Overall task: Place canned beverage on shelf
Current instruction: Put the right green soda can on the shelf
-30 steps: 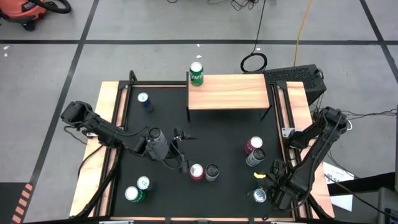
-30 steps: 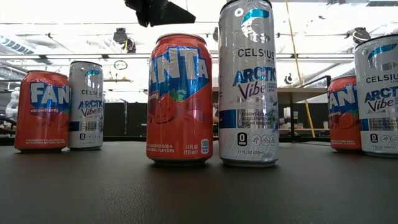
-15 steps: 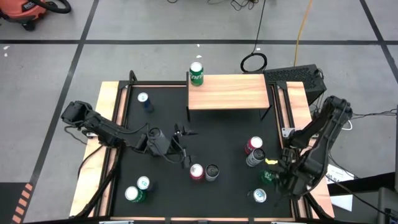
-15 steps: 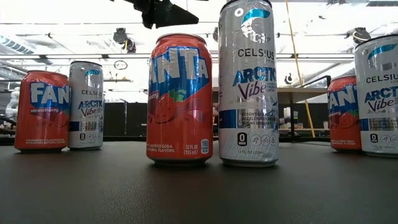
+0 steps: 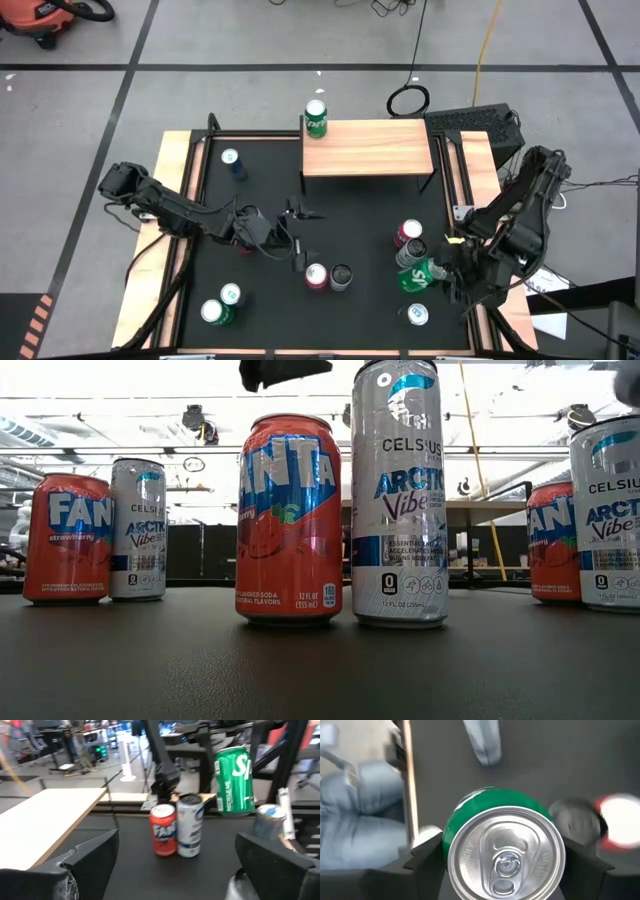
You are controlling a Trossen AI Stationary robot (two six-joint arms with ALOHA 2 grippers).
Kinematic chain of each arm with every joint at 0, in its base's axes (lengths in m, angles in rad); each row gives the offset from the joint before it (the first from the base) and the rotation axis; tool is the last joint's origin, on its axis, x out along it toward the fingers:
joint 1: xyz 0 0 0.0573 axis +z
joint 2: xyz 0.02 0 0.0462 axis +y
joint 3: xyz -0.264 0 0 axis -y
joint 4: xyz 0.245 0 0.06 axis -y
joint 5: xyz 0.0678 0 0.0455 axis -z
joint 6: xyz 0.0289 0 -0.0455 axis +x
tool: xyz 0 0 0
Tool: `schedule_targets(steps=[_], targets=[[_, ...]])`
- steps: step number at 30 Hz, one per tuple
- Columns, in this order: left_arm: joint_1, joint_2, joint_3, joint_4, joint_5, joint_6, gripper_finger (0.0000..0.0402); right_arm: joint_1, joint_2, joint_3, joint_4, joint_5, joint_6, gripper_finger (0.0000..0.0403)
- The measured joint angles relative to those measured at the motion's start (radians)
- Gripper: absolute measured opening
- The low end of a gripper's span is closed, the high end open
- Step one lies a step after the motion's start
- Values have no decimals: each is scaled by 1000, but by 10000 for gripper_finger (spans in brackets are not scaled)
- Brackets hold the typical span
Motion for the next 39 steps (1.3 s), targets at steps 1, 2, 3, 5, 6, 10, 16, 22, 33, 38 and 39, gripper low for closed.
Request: schedule_targets(steps=[1, 2, 3, 5, 6, 10, 16, 22, 33, 38, 39], targets=[[4, 0, 7, -1, 18, 0, 390, -14, 0, 10, 14, 20, -37, 286], [9, 0, 15, -3, 38, 0, 390, -32, 1, 16, 26, 39, -77, 286], [16, 0, 26, -7, 58, 0, 390, -55, 0, 19, 37, 55, -112, 287], [32, 0, 50, -19, 103, -3, 390, -111, 0, 21, 60, 75, -194, 287], [40, 4, 64, -32, 119, -3, 390, -144, 2, 21, 73, 80, -232, 288], [78, 39, 116, -84, 186, 1, 396, -276, 21, 21, 131, 78, -399, 289], [136, 122, 224, -163, 274, 1, 399, -421, 80, 21, 264, 26, -657, 289], [175, 185, 284, -212, 353, -5, 399, -479, 127, 21, 359, 28, -891, 290], [214, 234, 285, -227, 509, -31, 399, -532, 159, 21, 482, -24, -1087, 290], [217, 232, 285, -216, 516, -32, 384, -550, 159, 21, 506, -56, -1100, 290], [218, 232, 285, -214, 519, -32, 376, -550, 159, 21, 508, -56, -1106, 290]])
